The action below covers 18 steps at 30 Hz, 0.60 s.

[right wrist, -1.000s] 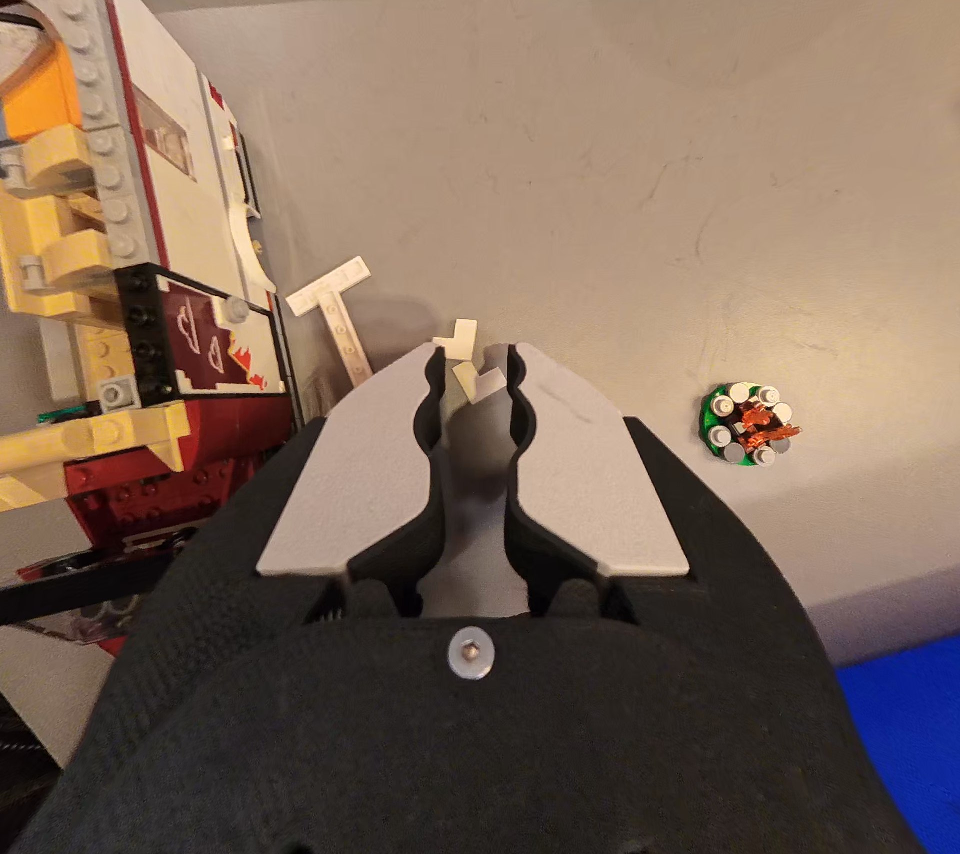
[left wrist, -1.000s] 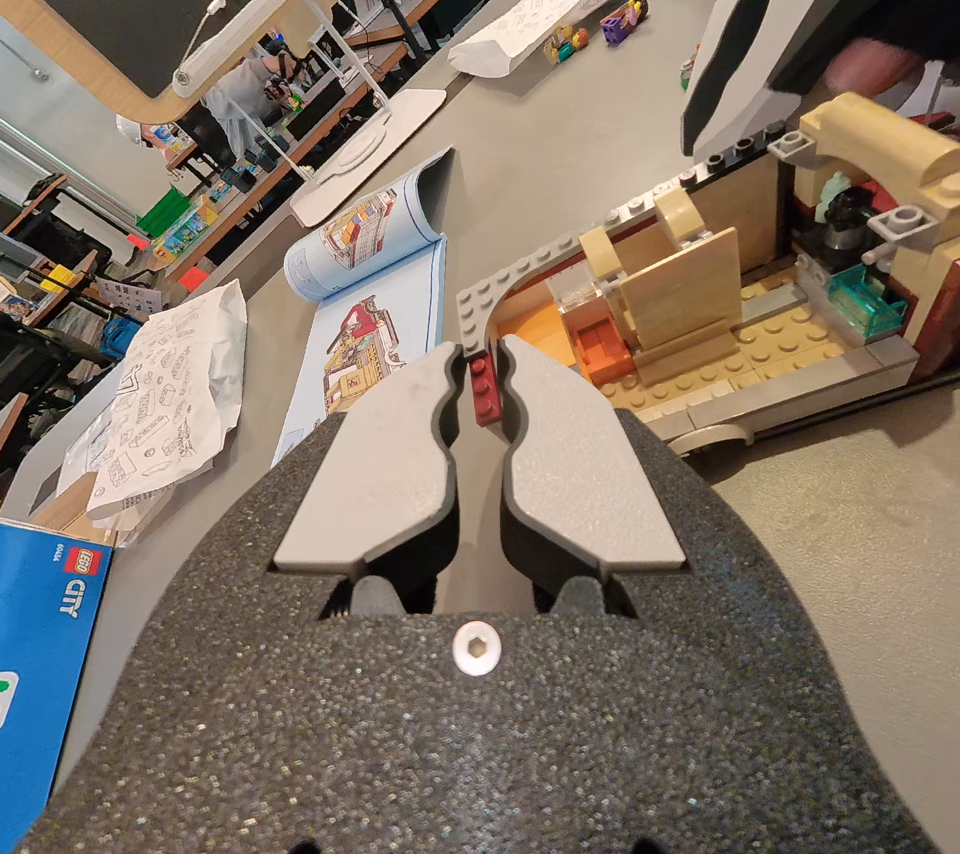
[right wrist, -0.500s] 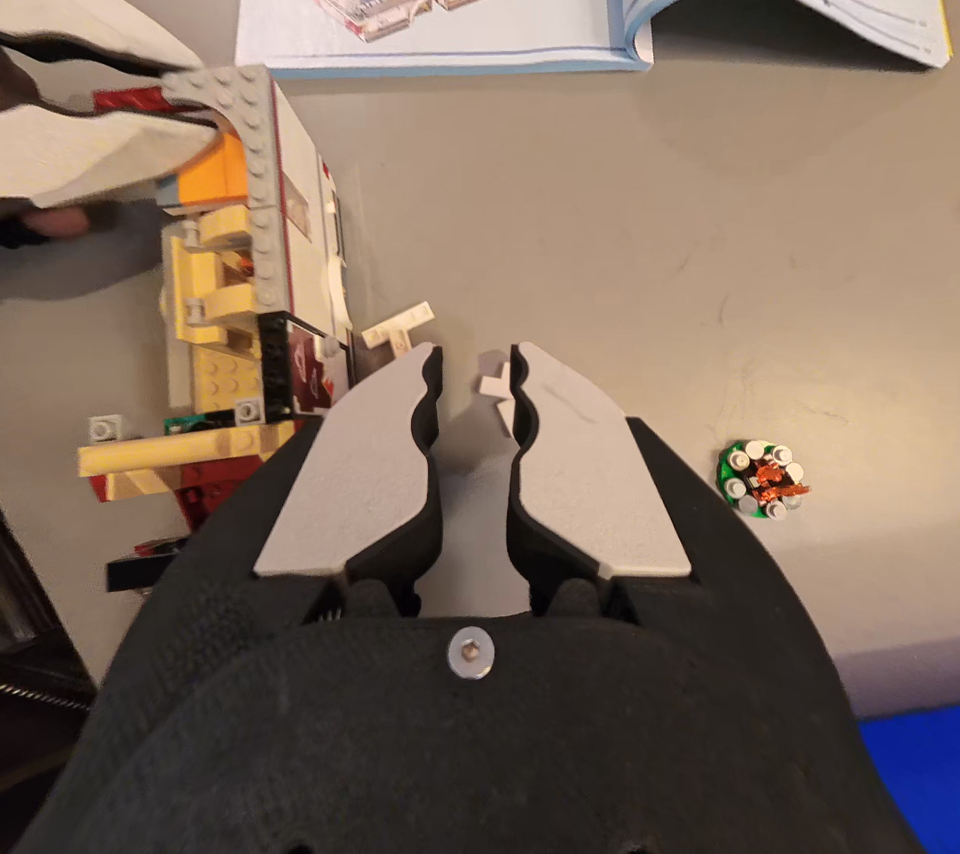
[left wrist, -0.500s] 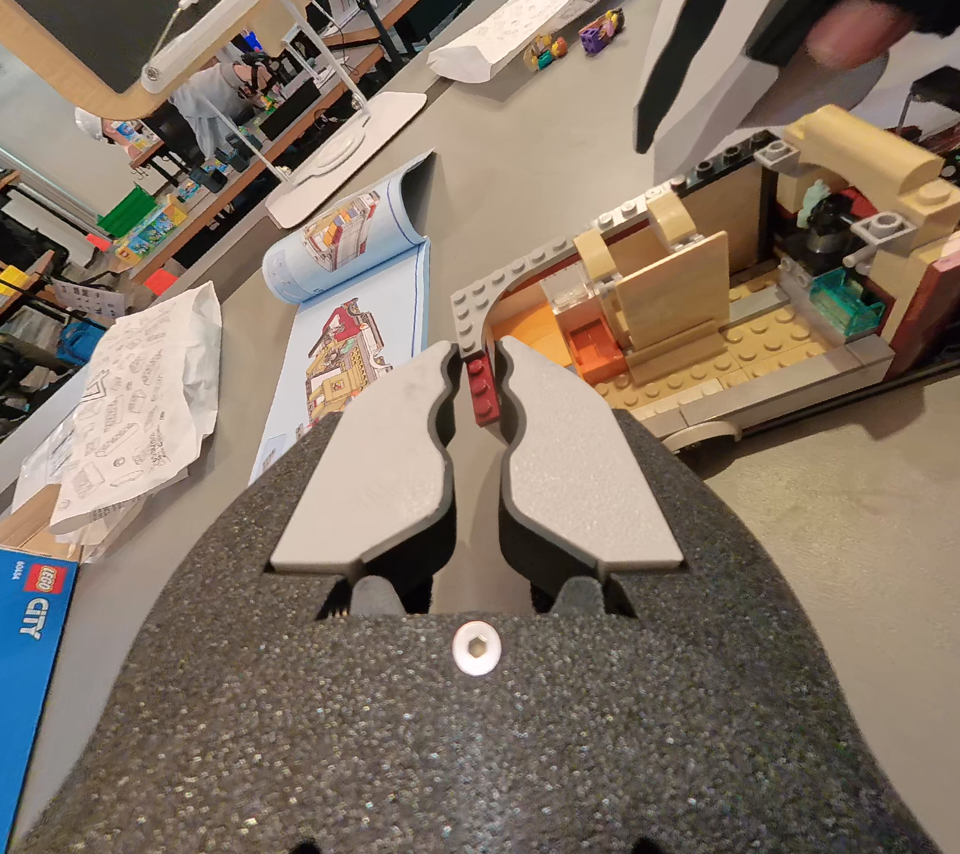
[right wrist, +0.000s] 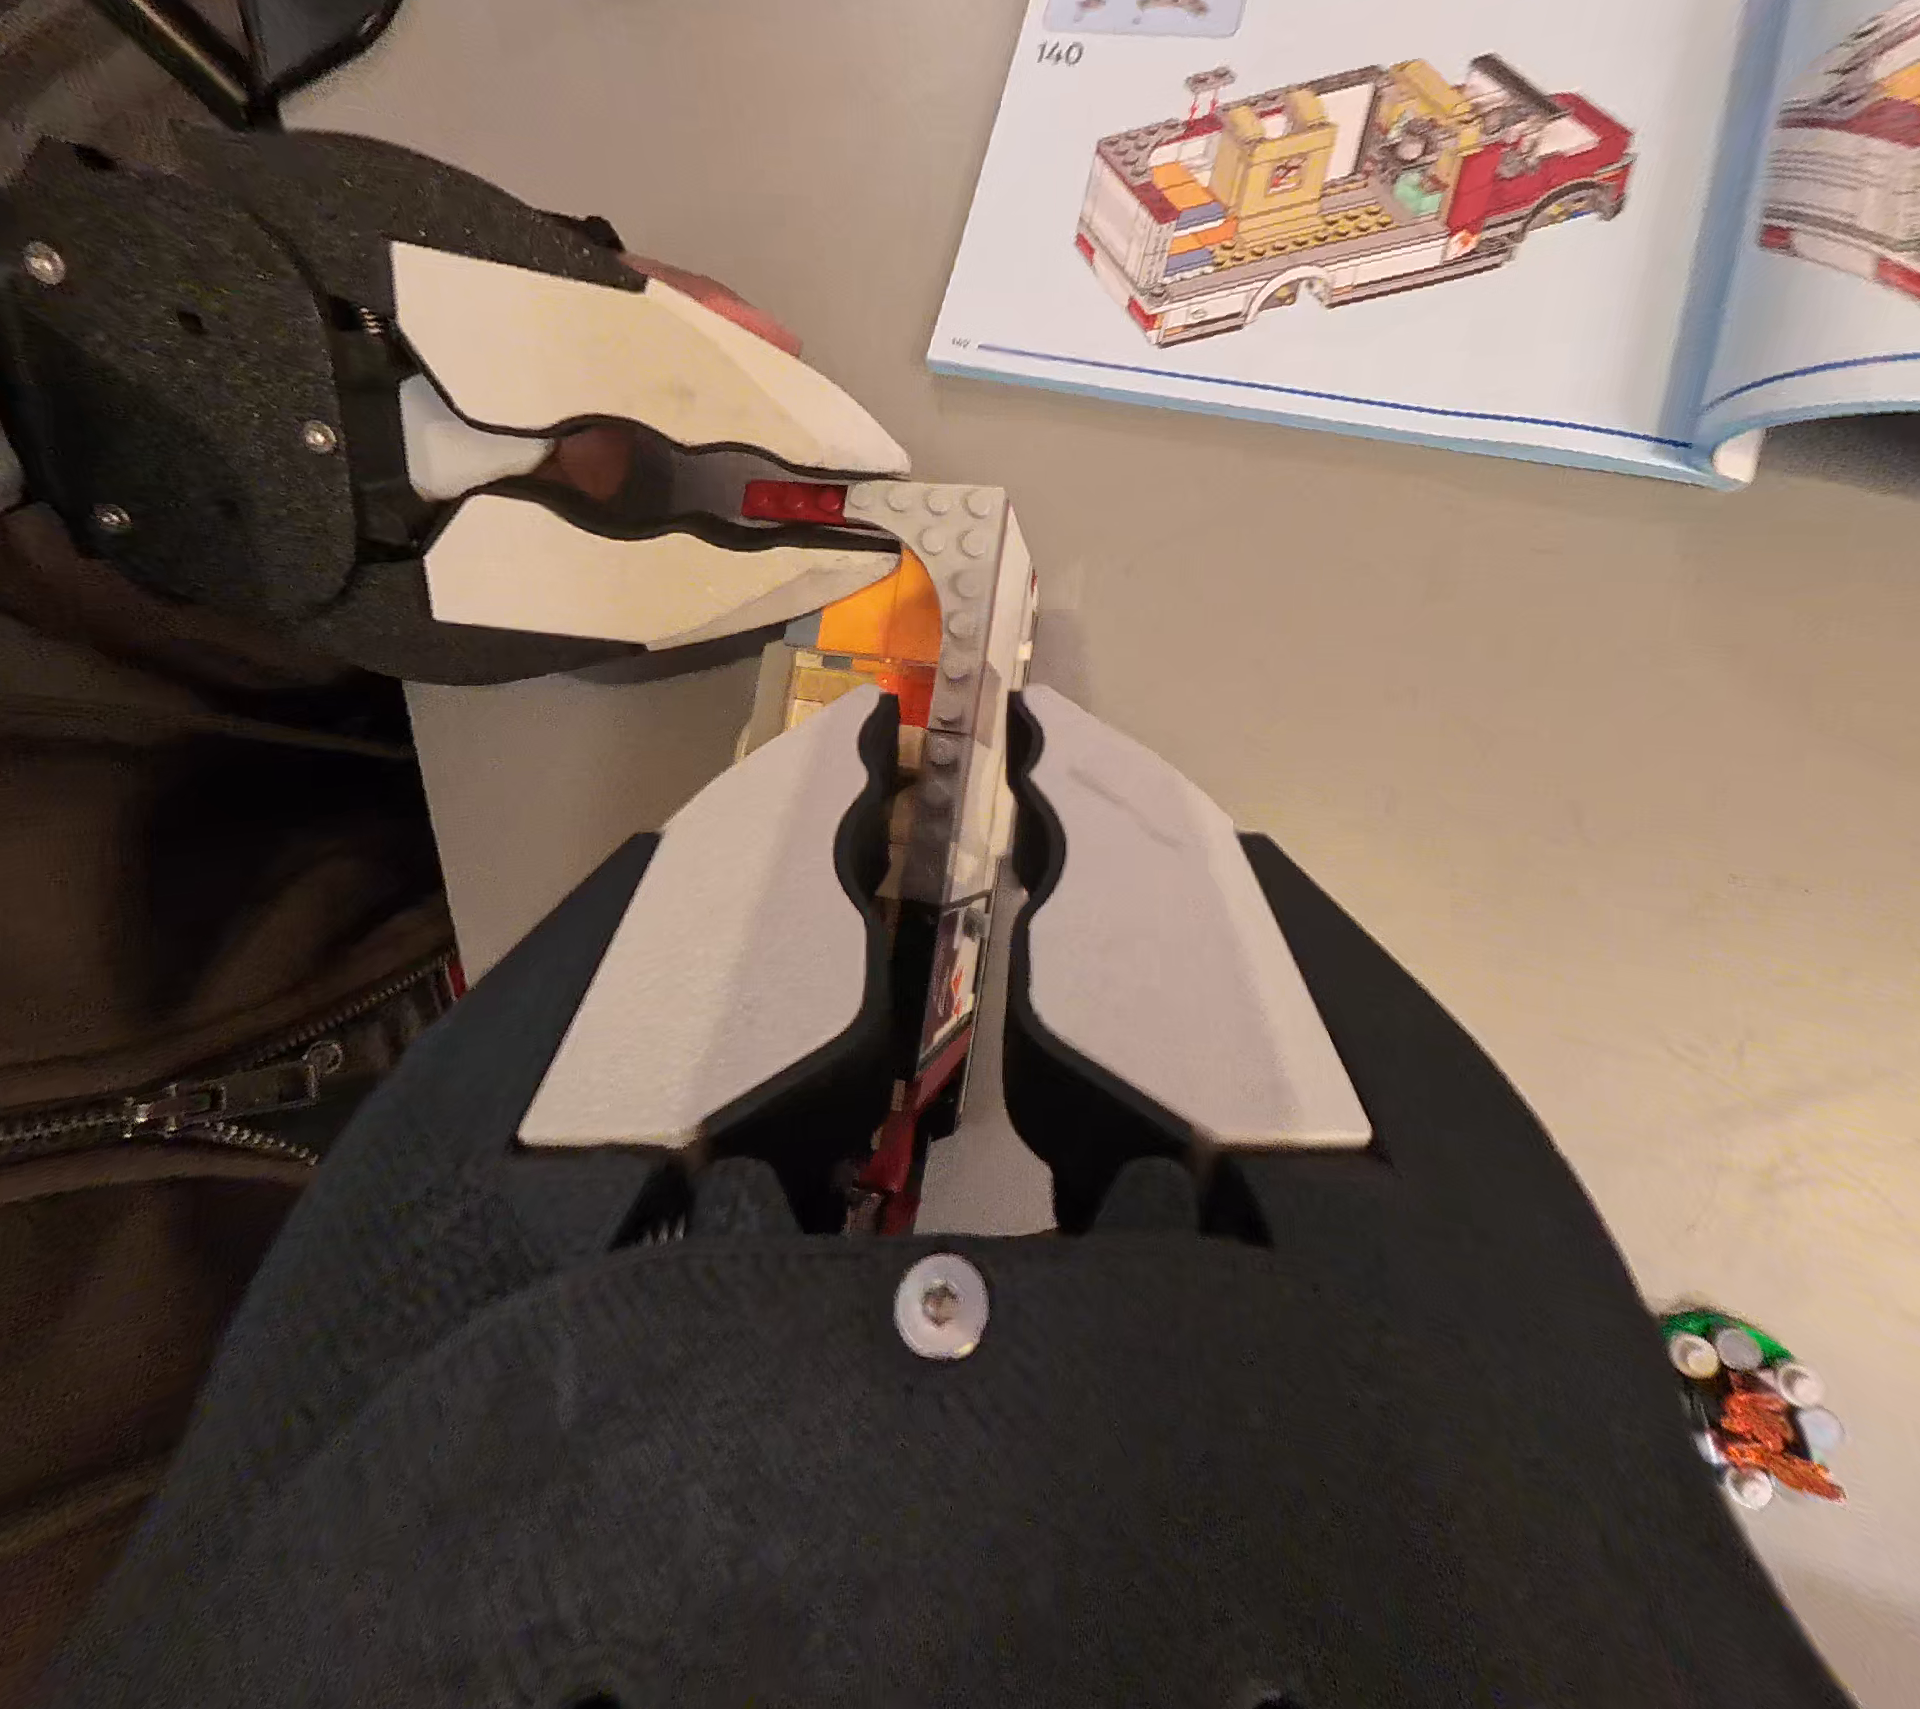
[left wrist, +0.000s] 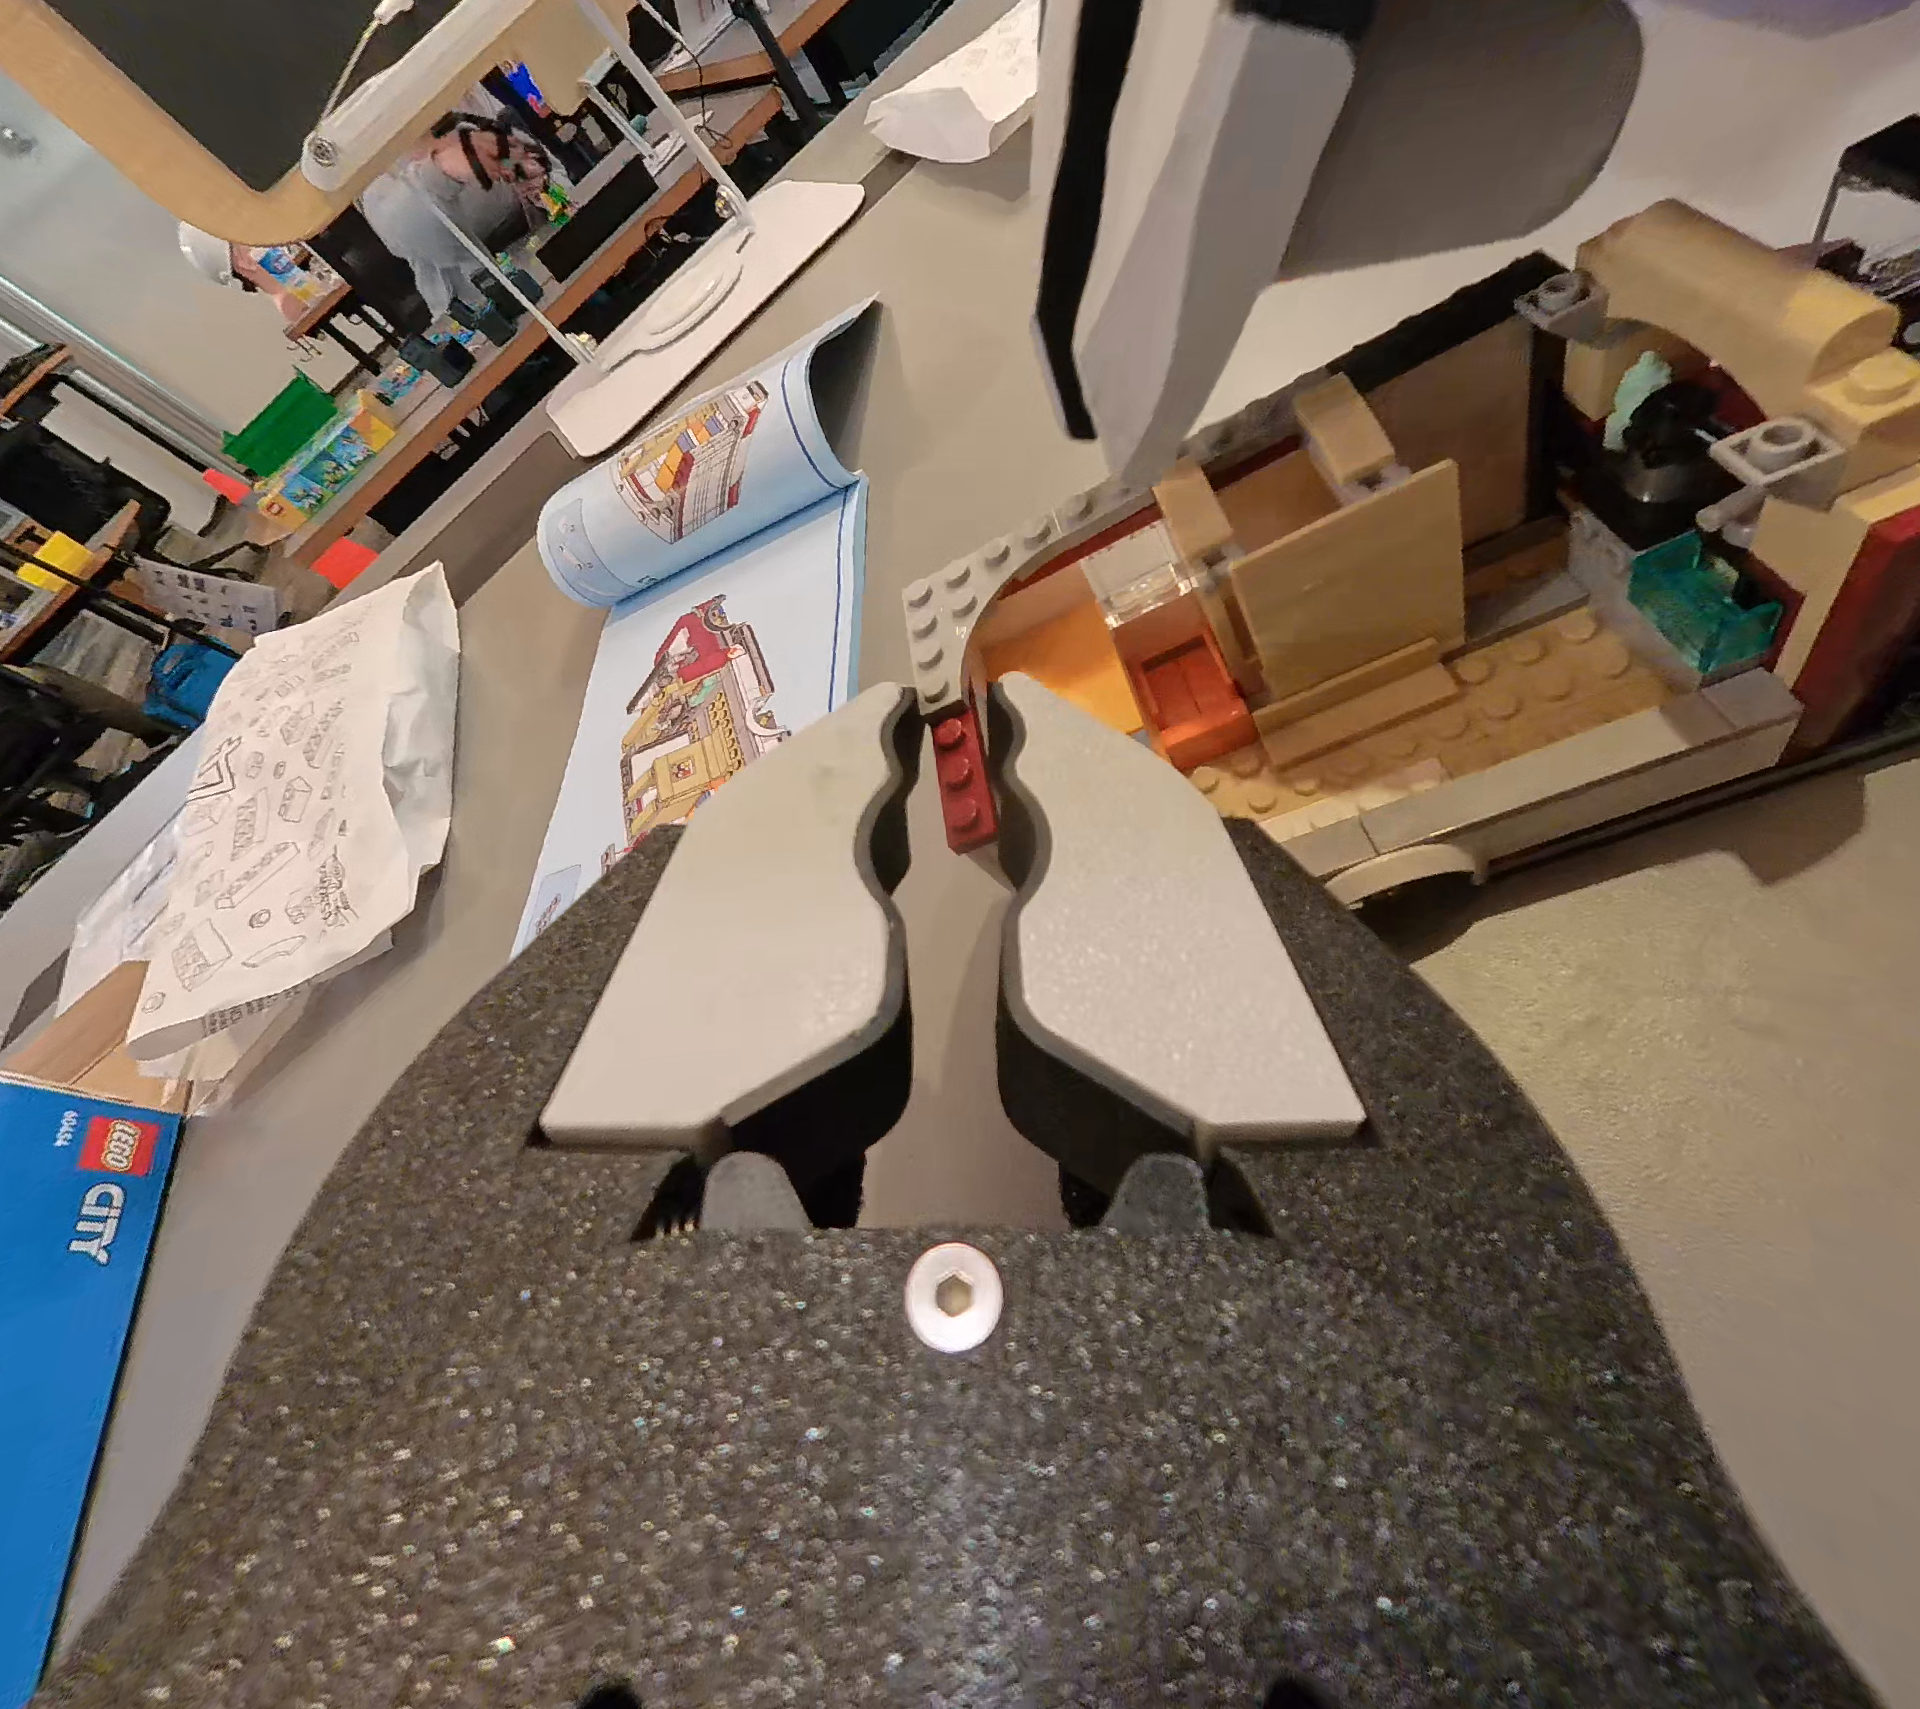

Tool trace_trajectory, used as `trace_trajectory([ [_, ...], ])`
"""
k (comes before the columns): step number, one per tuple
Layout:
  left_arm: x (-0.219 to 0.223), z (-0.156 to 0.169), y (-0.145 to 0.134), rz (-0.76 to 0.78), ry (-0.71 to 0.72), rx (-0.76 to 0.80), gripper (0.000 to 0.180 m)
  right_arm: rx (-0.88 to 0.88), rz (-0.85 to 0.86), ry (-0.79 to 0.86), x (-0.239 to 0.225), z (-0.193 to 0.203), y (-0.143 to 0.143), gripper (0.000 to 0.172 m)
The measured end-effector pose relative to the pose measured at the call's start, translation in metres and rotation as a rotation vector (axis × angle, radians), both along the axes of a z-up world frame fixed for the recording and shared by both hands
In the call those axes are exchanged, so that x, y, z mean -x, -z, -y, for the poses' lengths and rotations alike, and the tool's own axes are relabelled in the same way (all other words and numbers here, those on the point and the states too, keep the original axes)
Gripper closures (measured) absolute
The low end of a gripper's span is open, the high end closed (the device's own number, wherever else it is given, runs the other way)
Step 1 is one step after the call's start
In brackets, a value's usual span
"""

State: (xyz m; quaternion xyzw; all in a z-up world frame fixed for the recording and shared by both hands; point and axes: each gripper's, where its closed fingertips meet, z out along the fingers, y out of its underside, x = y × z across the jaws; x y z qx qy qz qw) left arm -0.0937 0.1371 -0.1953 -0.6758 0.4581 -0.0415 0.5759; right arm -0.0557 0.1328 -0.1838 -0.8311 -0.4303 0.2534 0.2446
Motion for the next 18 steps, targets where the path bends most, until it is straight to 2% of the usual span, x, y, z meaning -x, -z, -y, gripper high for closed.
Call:
trace_trajectory([
  [11,-0.0006,-0.0008,-0.0004,-0.007,0.006,-0.018,0.169,0.024,0.141,-0.054,0.0072,-0.001,0.0098,0.161],
  [18,-0.001,-0.0012,-0.0007,-0.008,0.013,-0.025,0.168,0.005,0.168,-0.059,0.0058,0.0006,0.0102,0.163],
])
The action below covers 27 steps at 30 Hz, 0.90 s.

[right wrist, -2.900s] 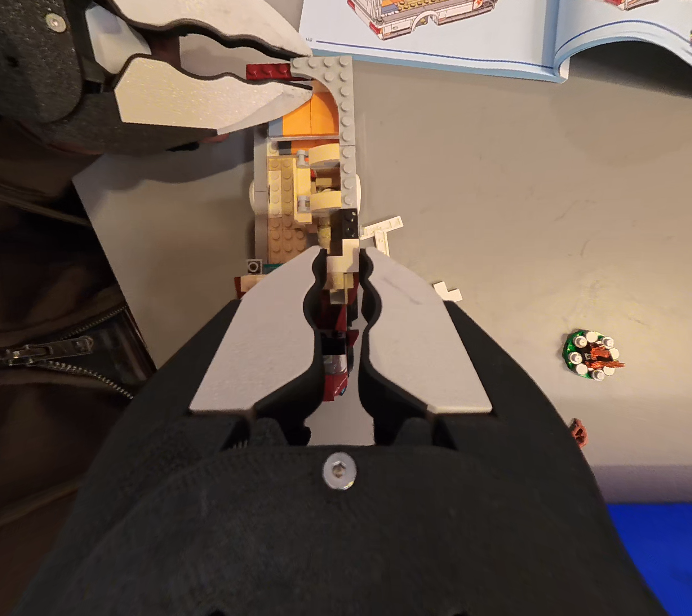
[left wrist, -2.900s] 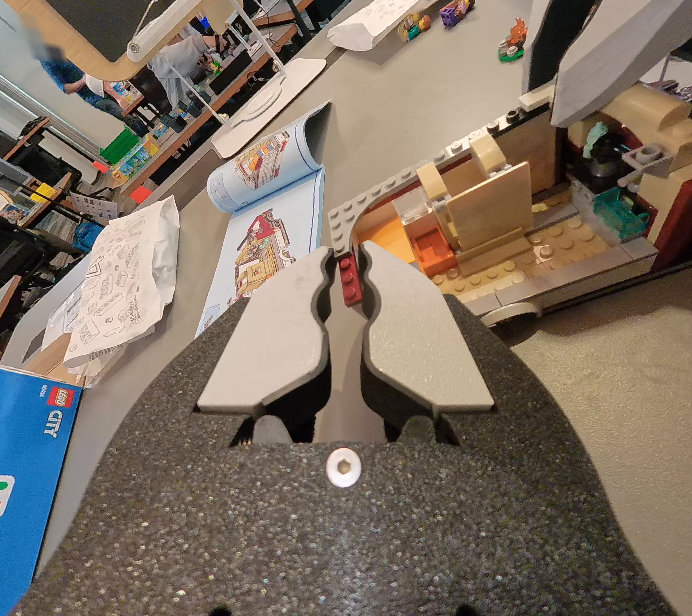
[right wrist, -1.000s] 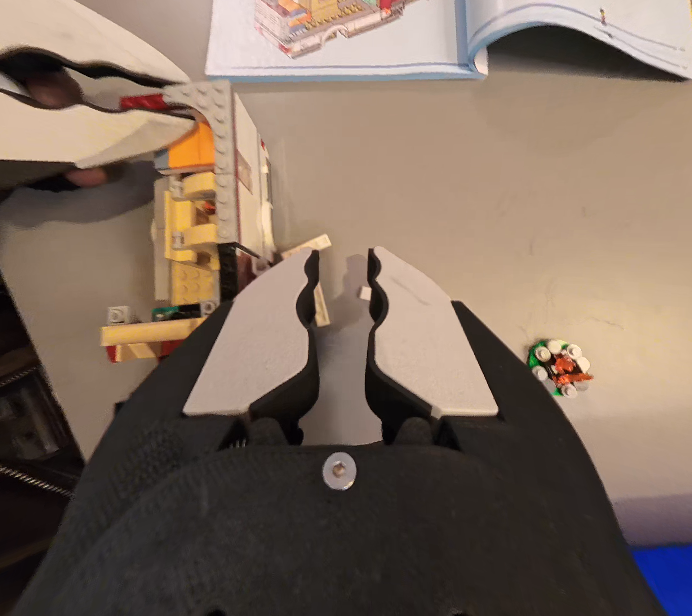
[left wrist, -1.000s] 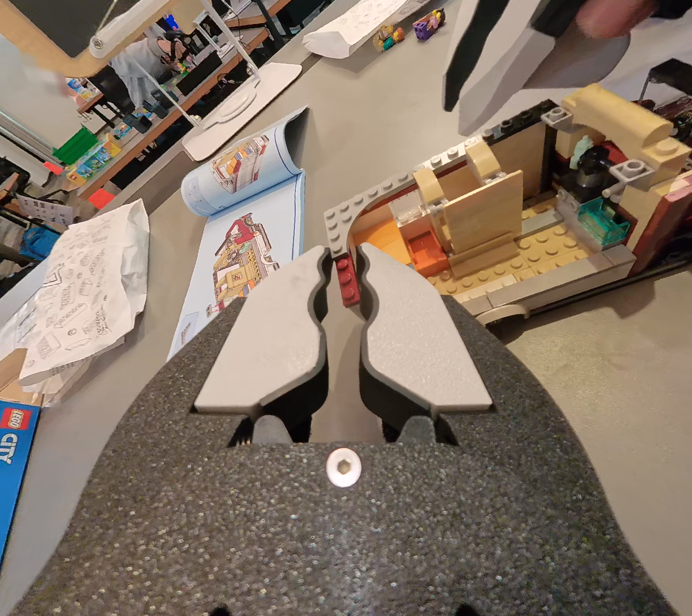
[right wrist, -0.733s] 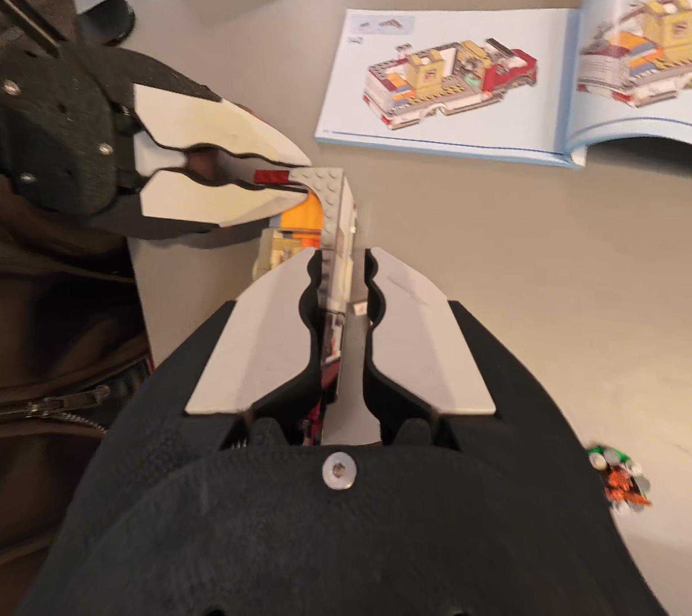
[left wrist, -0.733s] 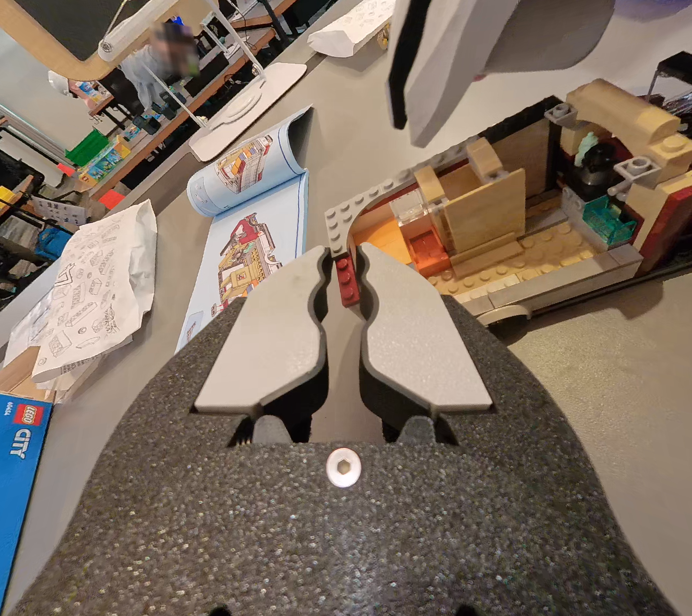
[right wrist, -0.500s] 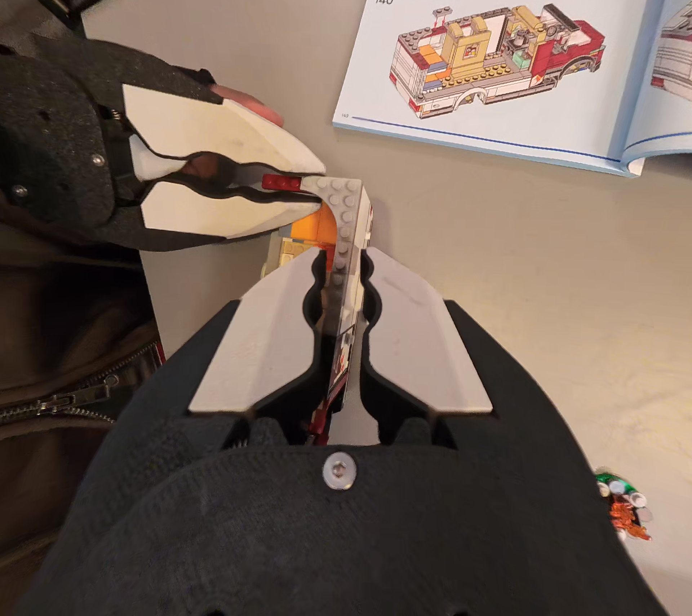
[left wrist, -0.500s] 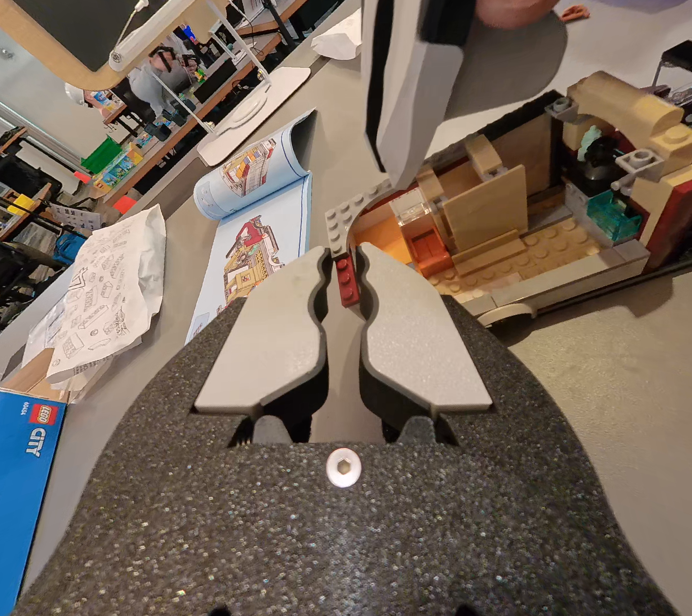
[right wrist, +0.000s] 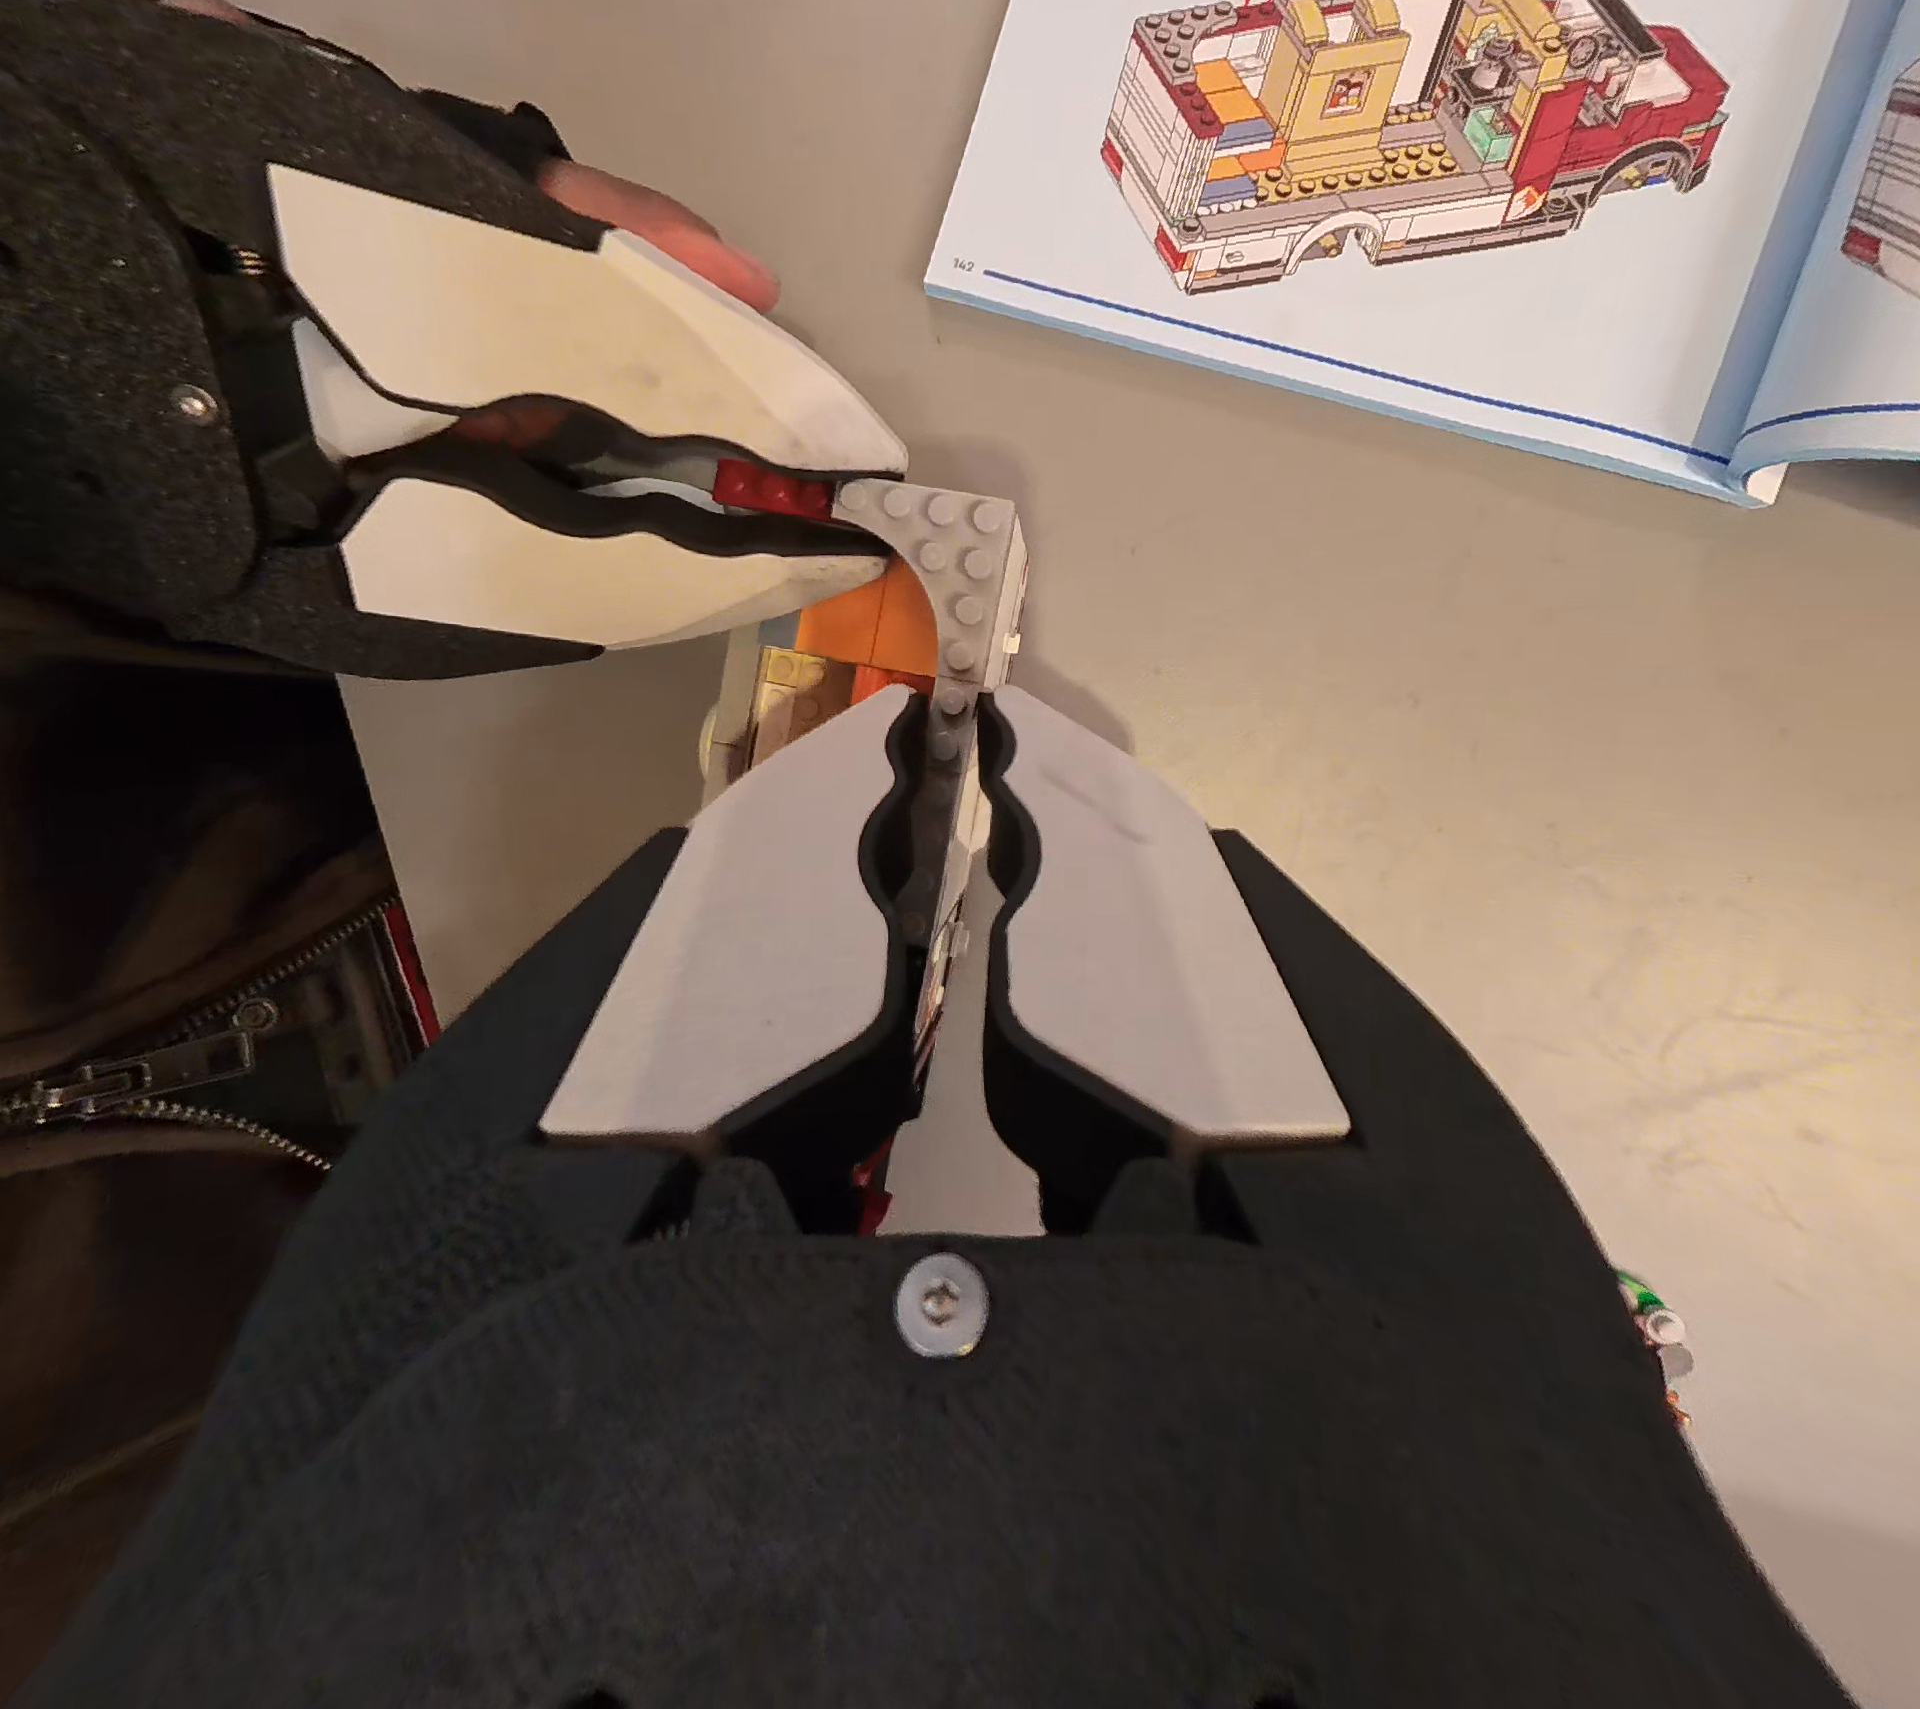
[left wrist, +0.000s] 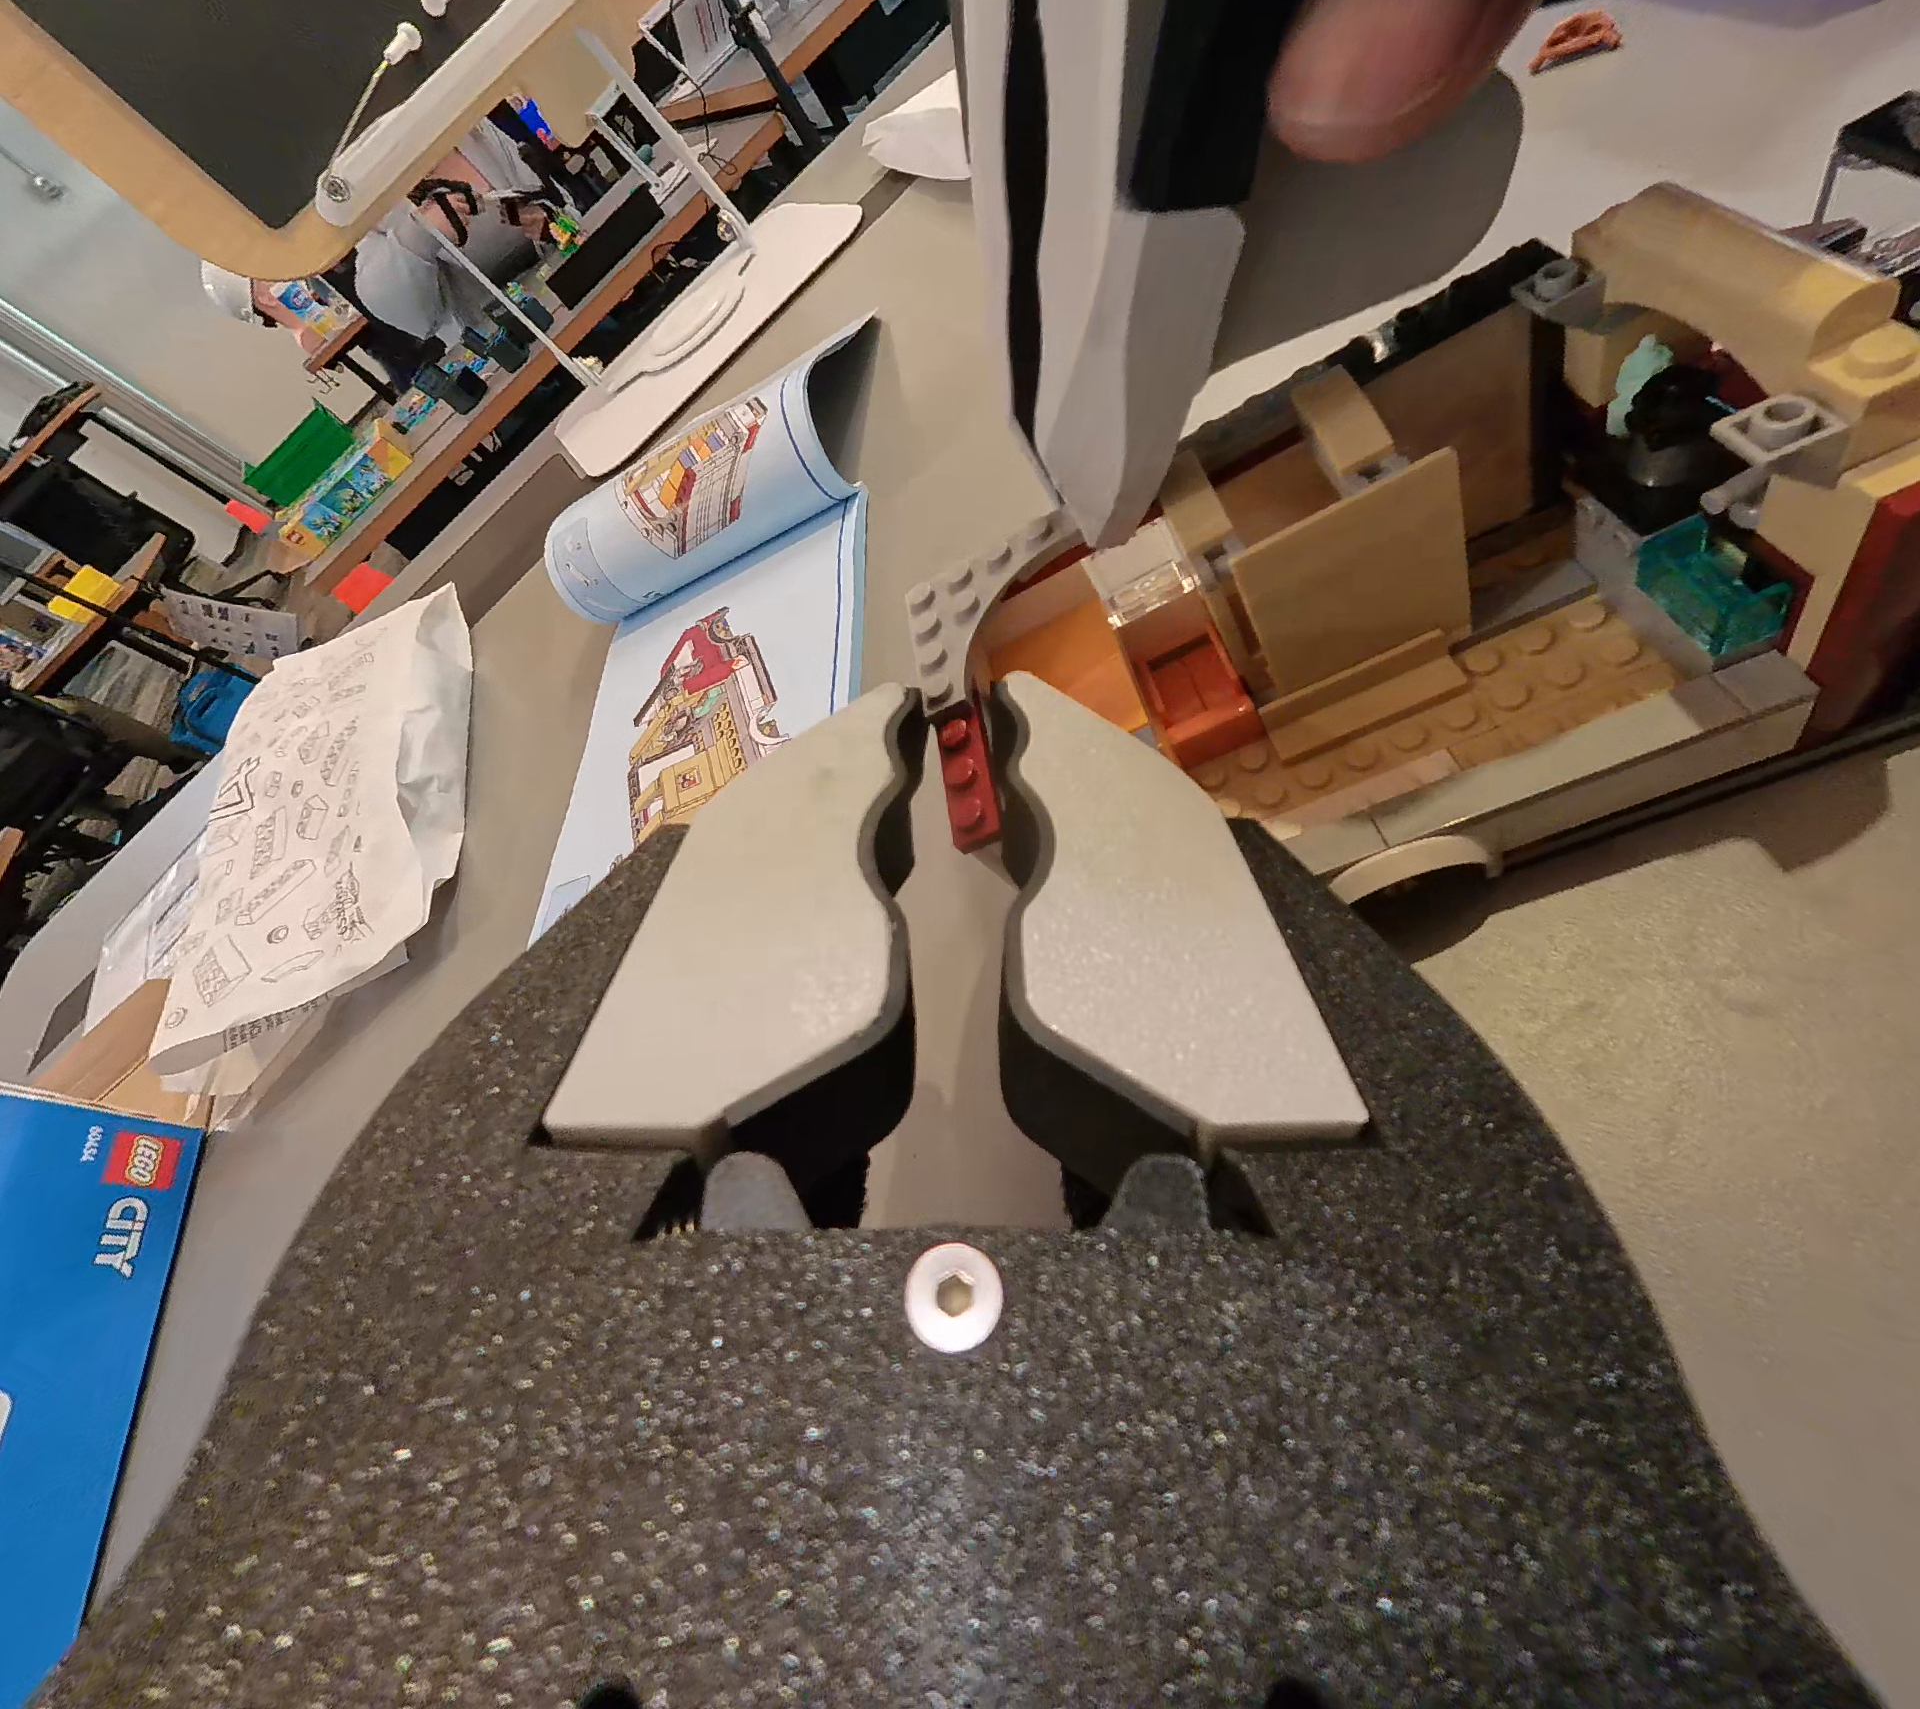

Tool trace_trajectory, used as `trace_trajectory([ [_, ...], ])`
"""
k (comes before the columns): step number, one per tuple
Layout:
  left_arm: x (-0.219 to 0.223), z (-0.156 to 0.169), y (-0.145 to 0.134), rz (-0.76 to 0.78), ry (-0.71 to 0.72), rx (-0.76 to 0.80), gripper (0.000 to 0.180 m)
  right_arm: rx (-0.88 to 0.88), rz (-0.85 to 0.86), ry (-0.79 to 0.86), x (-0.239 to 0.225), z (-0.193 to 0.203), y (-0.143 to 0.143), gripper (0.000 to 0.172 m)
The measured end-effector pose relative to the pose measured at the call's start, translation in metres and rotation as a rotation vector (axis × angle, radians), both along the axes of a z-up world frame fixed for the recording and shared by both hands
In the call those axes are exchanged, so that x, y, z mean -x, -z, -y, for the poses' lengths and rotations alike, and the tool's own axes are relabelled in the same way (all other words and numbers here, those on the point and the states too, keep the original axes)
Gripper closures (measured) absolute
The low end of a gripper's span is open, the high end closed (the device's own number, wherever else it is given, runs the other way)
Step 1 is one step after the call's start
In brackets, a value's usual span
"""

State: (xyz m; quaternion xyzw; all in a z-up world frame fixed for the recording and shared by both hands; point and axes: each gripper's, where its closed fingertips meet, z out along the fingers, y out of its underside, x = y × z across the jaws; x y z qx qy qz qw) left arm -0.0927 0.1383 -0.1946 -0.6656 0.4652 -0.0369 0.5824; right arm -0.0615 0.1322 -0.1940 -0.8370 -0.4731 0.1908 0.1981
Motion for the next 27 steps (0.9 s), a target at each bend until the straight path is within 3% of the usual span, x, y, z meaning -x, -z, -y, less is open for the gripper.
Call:
trace_trajectory([
  [27,-0.0001,-0.0044,-0.0001,-0.002,-0.003,-0.009,0.169,0.003,-0.008,0.01,-0.0006,0.0005,-0.0005,0.163],
])
